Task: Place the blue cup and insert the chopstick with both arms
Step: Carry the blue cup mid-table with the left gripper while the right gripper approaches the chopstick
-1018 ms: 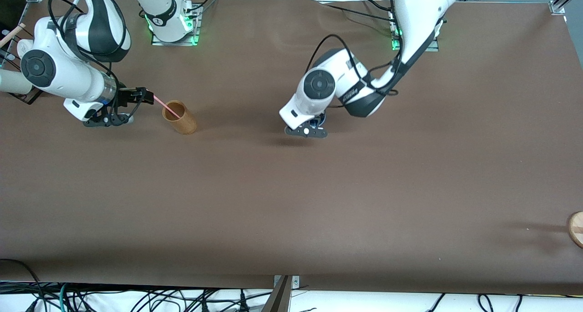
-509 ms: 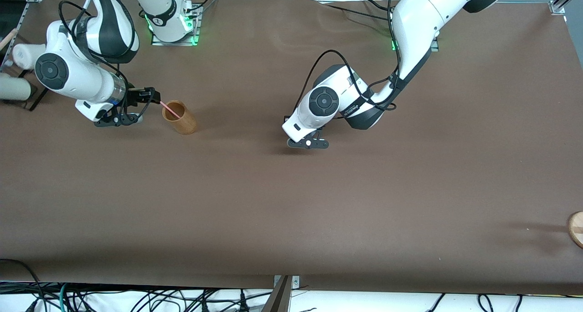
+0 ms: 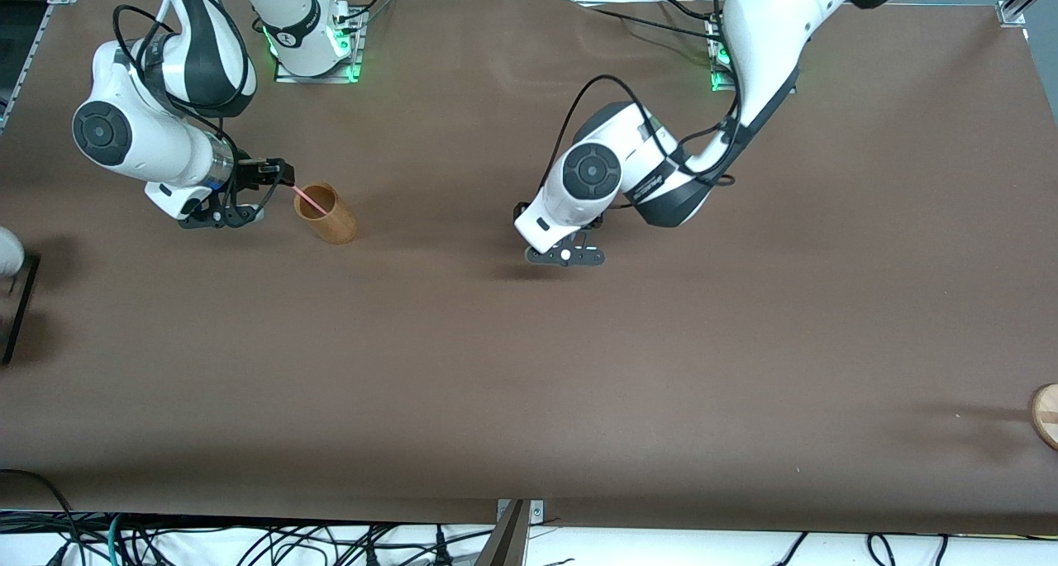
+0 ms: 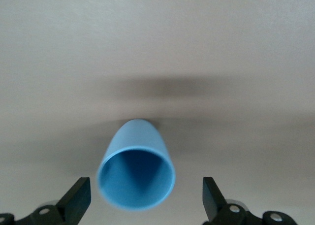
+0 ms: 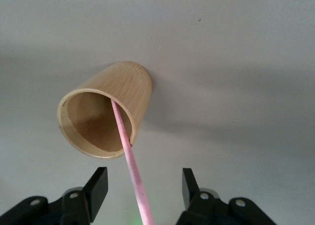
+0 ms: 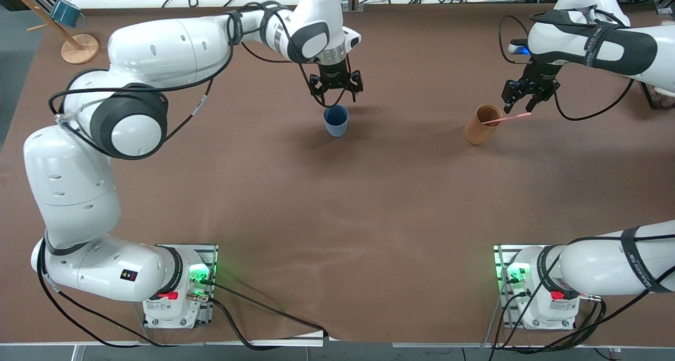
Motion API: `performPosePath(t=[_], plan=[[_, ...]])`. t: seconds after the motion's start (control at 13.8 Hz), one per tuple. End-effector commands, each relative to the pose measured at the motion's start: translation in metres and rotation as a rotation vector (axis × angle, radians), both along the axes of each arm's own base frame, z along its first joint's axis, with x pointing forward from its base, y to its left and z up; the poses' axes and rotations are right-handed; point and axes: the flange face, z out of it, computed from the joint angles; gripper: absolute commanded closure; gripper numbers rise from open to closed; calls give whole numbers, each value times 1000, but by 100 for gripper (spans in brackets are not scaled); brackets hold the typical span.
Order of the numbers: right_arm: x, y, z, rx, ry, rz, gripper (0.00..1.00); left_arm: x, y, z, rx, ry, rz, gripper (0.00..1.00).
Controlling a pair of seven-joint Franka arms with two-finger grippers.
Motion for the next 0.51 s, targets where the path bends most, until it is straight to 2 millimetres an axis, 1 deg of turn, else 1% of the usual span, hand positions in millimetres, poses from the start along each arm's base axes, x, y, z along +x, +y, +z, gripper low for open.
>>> performPosePath(t=[0.0,0.07,0.15,0.22,0.29,0.36,0.44], plan=[[-8,2,1,17,-13,-17,39,3,29,54,64,-29,17,0],[-8,1,1,17,-13,-18,40,7,43,66,86,-31,30,0],[-8,2,0,17,-11,-17,44,13,57,75,102,-27,47,0],[-8,2,0,17,-11,-17,46,20,74,86,111,-34,71,0],[-8,2,-1,17,-10,-17,46,28,93,93,128,-37,87,0],[-10,2,-3,16,-5,-17,47,34,109,100,139,-39,64,0],[-10,2,-4,17,-2,-15,51,40,124,104,138,-41,35,0]])
